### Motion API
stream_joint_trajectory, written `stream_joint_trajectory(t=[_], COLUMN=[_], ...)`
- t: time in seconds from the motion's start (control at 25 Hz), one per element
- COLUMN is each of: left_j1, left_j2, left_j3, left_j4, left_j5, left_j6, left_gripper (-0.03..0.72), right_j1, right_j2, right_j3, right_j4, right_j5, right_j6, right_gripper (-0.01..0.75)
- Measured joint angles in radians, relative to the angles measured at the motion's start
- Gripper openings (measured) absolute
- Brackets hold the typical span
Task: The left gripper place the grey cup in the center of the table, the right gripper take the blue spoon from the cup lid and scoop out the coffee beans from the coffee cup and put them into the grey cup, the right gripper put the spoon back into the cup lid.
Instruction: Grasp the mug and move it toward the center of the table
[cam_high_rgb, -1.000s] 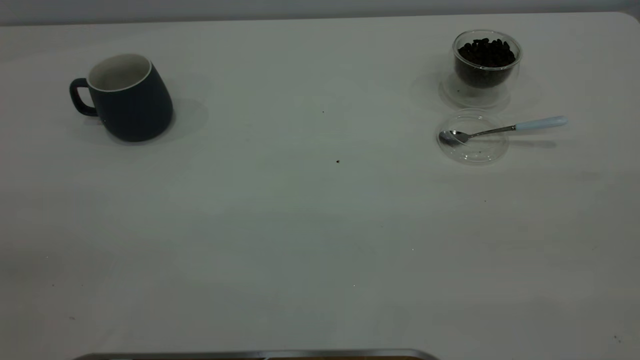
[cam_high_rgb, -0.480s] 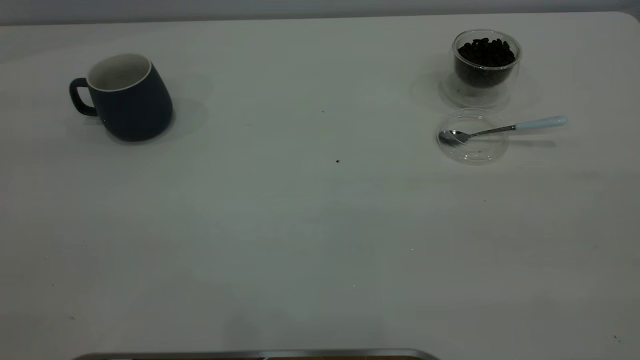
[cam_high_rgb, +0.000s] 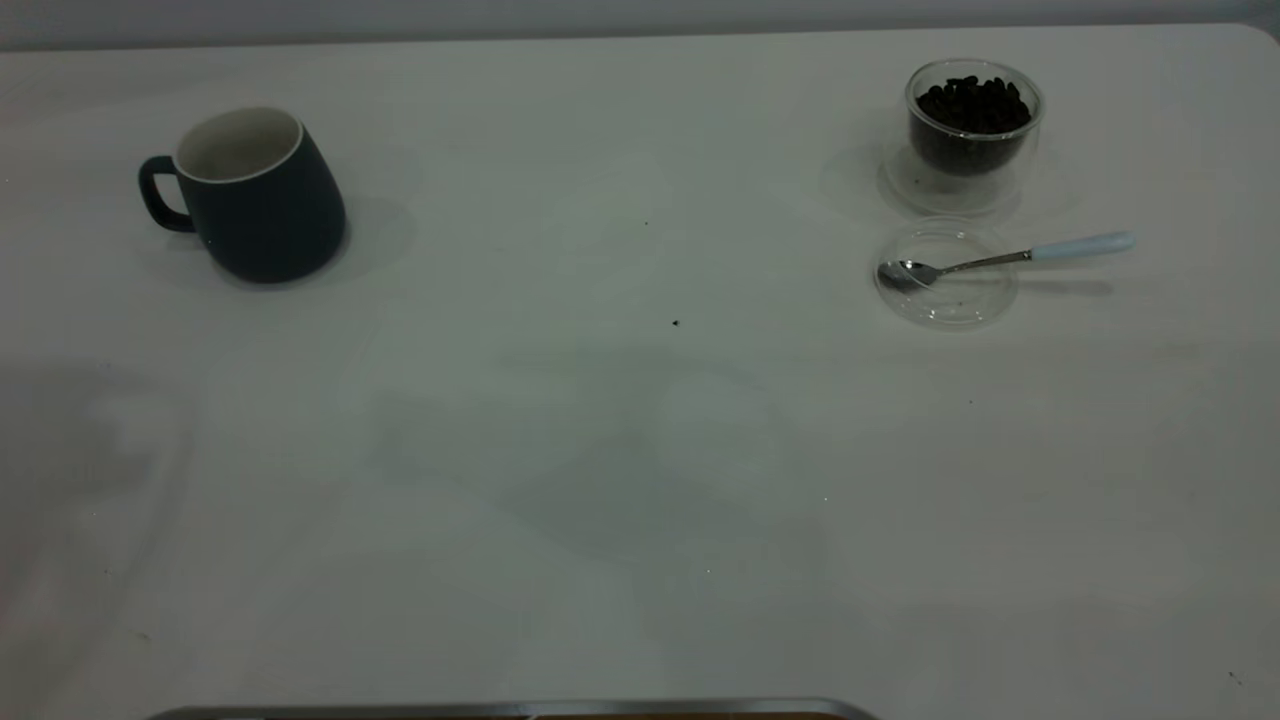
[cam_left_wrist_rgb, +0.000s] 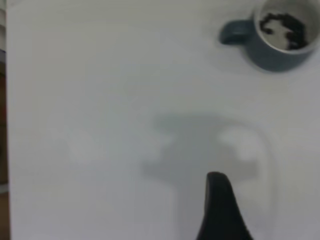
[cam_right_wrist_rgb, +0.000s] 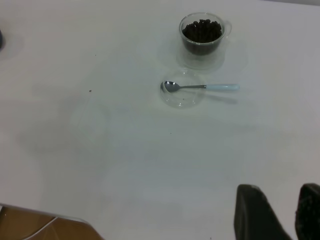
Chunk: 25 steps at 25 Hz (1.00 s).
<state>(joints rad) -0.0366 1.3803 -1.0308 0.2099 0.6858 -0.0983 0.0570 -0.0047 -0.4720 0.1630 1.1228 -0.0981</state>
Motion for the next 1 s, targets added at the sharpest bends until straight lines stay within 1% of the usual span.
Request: stream_joint_trajectory(t=[0.24, 0.4, 0.48, 0.64, 0.8, 1.0], left_j1=[0.0, 0.0, 0.0, 0.0, 0.0, 0.0], left_j2=[0.343, 0.545, 0.627, 0.721, 0.75, 0.753], left_j3=[-0.197, -0.301, -0.329, -0.339, -0.339, -0.343], left_j4=[0.096, 0.239, 0.334, 0.464, 0.502, 0.465], left_j5=[-0.026, -0.046, -0.081, -0.131, -0.192, -0.243], left_j6=[-0.015, 0.001, 0.003, 0.023, 0.098, 0.276], left_gripper=[0.555, 0.555, 0.555, 0.555, 0.555, 0.555], right_j1=[0.0, 0.0, 0.0, 0.0, 0.0, 0.0], right_j2=[0.0, 0.0, 0.0, 0.0, 0.0, 0.0], right_j3=[0.0, 0.0, 0.0, 0.0, 0.0, 0.0], right_j4=[0.0, 0.0, 0.0, 0.0, 0.0, 0.0], right_j5=[0.0, 0.0, 0.0, 0.0, 0.0, 0.0], right_j6=[0.0, 0.0, 0.0, 0.0, 0.0, 0.0], right_gripper=[0.24, 0.24, 0.24, 0.24, 0.24, 0.24])
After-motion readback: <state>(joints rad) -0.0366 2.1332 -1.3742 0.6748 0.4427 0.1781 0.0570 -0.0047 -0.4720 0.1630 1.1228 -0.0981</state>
